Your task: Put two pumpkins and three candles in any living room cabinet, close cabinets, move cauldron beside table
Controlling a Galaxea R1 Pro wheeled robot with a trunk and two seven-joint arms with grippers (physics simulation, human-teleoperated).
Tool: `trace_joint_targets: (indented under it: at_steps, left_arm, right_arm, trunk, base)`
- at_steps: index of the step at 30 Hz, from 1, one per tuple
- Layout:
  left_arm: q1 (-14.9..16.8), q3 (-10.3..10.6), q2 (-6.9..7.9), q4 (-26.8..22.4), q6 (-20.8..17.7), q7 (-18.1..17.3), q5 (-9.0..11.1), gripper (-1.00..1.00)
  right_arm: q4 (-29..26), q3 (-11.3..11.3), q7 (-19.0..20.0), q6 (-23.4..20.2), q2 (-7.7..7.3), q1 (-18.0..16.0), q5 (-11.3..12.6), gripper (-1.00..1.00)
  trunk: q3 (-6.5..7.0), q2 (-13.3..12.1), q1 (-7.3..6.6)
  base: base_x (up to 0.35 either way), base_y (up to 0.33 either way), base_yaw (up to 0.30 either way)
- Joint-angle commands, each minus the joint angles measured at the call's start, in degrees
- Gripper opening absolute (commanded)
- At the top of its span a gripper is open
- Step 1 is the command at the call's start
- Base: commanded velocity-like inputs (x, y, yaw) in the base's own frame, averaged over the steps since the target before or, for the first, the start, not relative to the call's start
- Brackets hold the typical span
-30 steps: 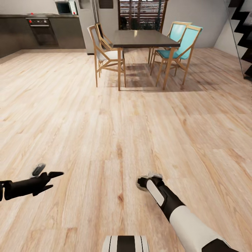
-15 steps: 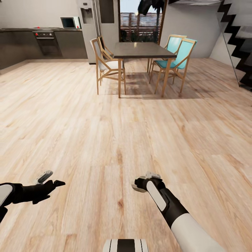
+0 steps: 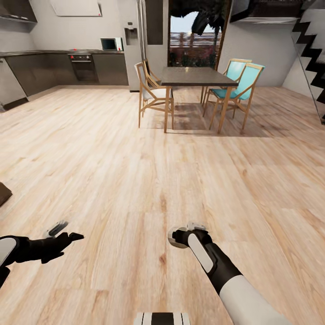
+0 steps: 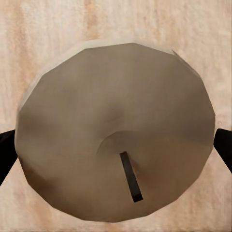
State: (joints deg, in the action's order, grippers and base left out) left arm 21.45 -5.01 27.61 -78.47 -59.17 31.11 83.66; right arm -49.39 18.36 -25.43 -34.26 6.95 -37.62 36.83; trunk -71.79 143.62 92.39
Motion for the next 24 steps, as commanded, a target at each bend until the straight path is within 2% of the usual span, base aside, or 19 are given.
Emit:
trace_joint_targets:
  at_steps: [1,8,18,24]
  left_arm:
    - [0.0,0.0,0.00,0.0,0.0,0.1,0.0,1.00]
    - [0.0,0.2,-0.02,0.0,0.0,1.7,0.0,1.00]
    - [0.0,0.2,-0.02,-0.1,0.0,1.7,0.0,1.00]
    - [0.0,0.2,-0.01,-0.1,0.0,1.7,0.0,1.00]
  right_arm:
    - [0.0,0.0,0.0,0.0,0.03,0.0,0.0,-1.00]
    - [0.3,-0.1,-0.1,-0.9,0.27,0.0,0.0,-1.00]
    - [0.4,-0.1,-0.3,-2.0,0.60,0.0,0.0,-1.00]
    - [0.4,-0.2,-0.3,-2.4,0.60,0.0,-0.1,-1.00]
  trunk:
    - [0.17,0.0,-0.02]
    - [1.32,-0.1,-0.20]
    - [2.83,-0.2,-0.46]
    - [3.71,-0.3,-0.62]
  base:
    - [-0.308,0.000,0.263]
    - [-0.315,0.000,0.250]
    - [-0.322,0.000,0.210]
    - [-0.092,0.000,0.195]
